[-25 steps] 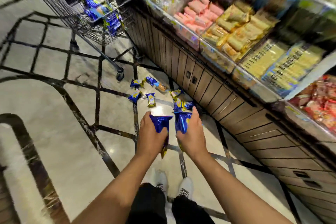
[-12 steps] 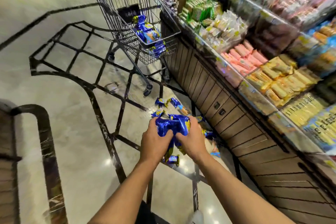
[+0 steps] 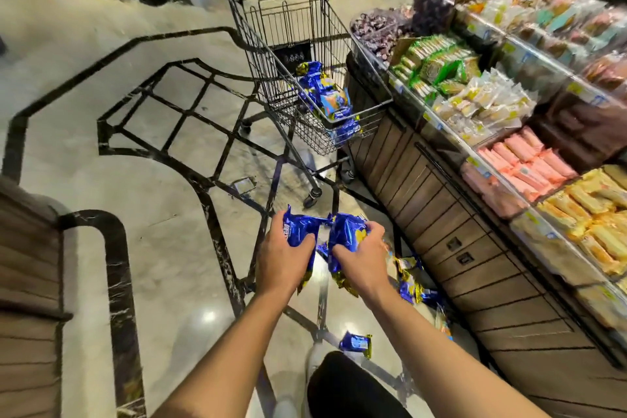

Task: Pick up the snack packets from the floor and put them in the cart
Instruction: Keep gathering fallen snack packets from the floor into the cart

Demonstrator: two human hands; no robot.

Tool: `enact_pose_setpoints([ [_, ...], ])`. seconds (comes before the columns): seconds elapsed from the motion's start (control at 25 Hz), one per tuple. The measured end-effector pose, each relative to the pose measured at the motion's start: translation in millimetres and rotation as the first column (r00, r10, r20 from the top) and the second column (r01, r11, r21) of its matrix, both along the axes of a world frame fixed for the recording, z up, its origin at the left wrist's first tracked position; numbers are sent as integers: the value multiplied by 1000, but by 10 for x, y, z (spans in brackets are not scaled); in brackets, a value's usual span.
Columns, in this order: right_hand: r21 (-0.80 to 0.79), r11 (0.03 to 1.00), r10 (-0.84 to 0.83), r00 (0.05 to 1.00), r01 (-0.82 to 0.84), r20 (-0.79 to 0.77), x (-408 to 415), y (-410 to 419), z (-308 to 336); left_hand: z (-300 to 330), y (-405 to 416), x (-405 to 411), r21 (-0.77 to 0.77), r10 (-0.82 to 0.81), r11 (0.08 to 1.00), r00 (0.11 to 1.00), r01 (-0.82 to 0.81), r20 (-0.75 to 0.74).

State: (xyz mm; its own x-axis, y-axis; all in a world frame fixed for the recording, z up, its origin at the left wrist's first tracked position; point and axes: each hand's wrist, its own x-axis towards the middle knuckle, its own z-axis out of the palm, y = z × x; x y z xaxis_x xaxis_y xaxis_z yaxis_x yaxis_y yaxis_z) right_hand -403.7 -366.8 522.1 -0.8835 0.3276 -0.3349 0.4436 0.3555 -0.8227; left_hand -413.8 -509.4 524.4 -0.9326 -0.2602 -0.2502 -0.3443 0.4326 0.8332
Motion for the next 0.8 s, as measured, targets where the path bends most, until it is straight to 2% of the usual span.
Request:
enact_pose_setpoints([
  [0.12,24,996,92,996,-91,-1,-468,-187,-79,-80,-181,-408,2,37,999,999,-37,9],
  [0.32,8,994,107,994,-107,-23,-1565,-539,-267,-174,-475,-1399,-61,104,993,993,-100,57],
  [0.44,-13,989,145,989,-145,-18,-2230,-693,-204,-89,-623,-2058,-41,156,987,985,-153,70],
  [0.8,27,991,134,990,-133,-52,-4244,-877,-80,46,-897,-4104,-32,132,991,991,-131,32],
])
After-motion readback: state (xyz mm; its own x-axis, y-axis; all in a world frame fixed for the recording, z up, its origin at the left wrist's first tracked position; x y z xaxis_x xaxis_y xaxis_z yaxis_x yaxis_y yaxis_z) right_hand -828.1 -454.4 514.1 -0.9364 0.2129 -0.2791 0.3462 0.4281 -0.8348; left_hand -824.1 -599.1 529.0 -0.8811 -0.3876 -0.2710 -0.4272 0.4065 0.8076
